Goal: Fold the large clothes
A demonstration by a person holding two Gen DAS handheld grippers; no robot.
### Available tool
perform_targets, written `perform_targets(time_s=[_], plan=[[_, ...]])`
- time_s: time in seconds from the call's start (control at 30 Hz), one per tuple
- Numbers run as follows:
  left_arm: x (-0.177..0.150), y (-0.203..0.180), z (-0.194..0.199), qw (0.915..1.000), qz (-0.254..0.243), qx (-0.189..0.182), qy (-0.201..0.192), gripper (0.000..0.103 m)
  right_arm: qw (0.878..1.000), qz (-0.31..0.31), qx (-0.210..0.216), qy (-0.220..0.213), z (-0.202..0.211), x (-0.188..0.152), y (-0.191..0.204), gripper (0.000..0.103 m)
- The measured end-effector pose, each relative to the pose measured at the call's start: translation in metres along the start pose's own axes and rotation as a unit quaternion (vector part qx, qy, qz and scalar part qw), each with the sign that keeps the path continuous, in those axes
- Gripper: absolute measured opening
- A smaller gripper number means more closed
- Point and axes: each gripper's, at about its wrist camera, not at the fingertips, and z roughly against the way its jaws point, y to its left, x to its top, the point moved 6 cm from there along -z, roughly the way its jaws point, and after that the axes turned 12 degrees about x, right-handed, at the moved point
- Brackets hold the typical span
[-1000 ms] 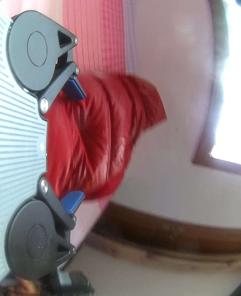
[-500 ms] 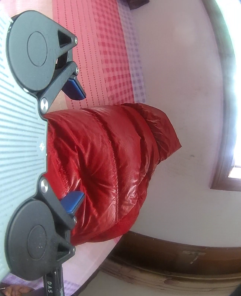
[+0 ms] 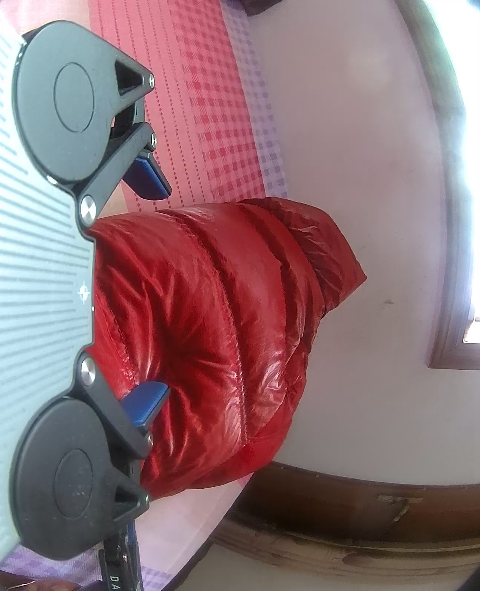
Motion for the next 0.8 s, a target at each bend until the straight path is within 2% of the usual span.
perform_targets(time_s=[0.1,0.13,0.27,0.47,0.8], plan=[[-0.001,-0.001,-0.001,1.0000,-0.005,0.000,0.001,0.103,1.000,-0.005,0.003,-0.002,0.000,0.004,-0.003,0.071],[-0.001,-0.002,-0.001,1.0000,-0.004,0.000,0.002,0.103,1.000,-0.008,0.005,-0.005,0.000,0.005,-0.004,0.078],[-0.002,-0.003,-0.001,1.0000,-0.005,-0.001,0.003,0.103,0.999,-0.030,0.031,-0.015,-0.001,0.011,-0.009,0.090],[-0.002,-0.005,-0.001,1.0000,-0.009,0.000,0.000,0.103,0.994,-0.069,0.072,-0.036,-0.010,0.023,-0.016,0.100],[-0.003,-0.010,-0.004,0.9997,-0.024,-0.002,-0.008,0.103,0.990,-0.072,0.121,-0.019,-0.044,0.038,-0.018,0.103]])
